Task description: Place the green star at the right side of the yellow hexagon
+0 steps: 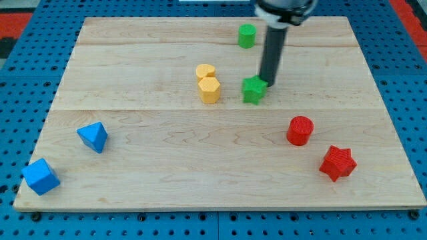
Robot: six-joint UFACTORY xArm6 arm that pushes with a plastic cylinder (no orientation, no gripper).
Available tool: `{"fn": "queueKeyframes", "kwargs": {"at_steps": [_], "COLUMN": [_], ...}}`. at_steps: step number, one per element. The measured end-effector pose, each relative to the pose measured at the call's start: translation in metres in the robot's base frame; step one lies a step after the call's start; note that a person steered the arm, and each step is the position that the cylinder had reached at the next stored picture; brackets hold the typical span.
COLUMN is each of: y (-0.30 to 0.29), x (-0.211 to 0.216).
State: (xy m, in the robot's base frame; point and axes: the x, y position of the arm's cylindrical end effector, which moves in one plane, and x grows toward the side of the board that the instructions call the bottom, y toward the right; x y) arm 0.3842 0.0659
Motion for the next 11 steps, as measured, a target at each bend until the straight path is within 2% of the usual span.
{"fn": "queueKeyframes", "kwargs": {"at_steps": [1, 2, 3, 4, 5, 6, 8, 9, 10, 11], "y": [-0.055, 0.024, 0.017, -0.055, -0.076, -0.006, 0.081, 0.089, 0.023, -0.063], "x": [0.0, 0.004, 0.057, 0.061, 0.051, 0.036, -0.077, -0.129, -0.141, -0.134]}}
